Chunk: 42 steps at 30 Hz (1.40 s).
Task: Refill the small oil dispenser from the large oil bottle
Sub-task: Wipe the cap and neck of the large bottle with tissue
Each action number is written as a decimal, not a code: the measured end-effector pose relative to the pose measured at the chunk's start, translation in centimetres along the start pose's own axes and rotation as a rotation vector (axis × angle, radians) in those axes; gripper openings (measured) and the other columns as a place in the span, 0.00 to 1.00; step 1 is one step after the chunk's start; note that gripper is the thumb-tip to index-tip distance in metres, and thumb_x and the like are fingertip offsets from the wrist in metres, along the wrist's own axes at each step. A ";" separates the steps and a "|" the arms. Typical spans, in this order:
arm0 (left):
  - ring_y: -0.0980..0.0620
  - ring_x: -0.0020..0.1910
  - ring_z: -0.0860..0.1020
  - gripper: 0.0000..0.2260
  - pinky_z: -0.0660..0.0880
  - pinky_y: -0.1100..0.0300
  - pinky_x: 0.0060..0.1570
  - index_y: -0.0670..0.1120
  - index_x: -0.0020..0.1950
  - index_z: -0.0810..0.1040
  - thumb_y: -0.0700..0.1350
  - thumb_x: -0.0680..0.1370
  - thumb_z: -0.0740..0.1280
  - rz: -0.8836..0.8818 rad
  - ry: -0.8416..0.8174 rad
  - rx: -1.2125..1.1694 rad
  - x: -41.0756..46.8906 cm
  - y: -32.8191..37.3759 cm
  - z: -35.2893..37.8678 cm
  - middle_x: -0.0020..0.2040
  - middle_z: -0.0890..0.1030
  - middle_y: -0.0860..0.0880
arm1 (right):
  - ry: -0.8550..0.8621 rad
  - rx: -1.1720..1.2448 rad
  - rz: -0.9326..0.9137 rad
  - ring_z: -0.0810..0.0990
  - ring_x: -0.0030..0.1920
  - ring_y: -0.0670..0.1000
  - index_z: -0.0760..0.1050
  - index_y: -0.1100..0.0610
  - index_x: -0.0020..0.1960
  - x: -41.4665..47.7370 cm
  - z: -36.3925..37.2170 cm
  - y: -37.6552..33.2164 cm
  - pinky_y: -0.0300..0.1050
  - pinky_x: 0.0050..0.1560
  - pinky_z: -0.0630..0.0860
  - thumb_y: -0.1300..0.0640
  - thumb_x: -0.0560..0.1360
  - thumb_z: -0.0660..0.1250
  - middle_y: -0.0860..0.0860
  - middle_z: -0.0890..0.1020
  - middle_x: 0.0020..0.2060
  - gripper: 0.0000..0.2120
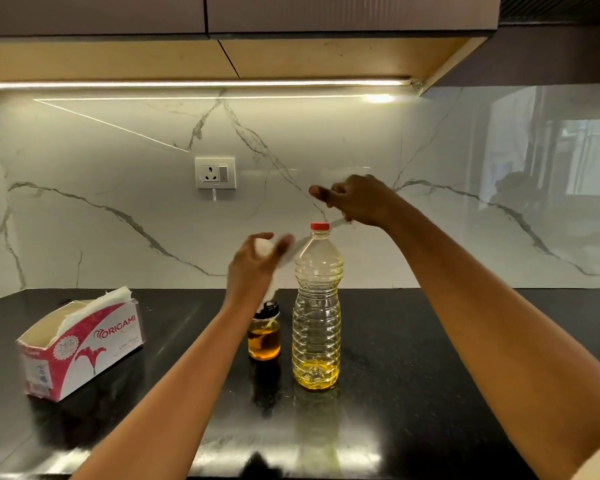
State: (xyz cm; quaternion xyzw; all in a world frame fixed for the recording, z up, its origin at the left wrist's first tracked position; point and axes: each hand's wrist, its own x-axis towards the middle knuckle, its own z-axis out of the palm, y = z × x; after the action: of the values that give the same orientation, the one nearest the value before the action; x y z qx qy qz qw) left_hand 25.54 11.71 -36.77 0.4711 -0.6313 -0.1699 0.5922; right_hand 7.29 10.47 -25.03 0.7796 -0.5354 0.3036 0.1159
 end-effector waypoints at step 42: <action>0.56 0.49 0.80 0.19 0.73 0.65 0.42 0.48 0.55 0.82 0.56 0.70 0.73 -0.022 -0.211 0.054 2.7 2.1 2.2 0.49 0.83 0.52 | 0.023 1.222 0.435 0.80 0.47 0.54 0.78 0.63 0.55 -4.6 8.9 2.8 0.45 0.49 0.79 0.60 0.78 0.62 0.57 0.81 0.47 0.10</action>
State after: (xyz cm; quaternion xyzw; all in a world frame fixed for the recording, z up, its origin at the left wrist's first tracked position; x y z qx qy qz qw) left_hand 23.06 9.89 -34.08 0.4734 -0.6891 -0.2080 0.5077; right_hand 6.79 8.39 -35.25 0.5753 -0.4106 0.5785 -0.4073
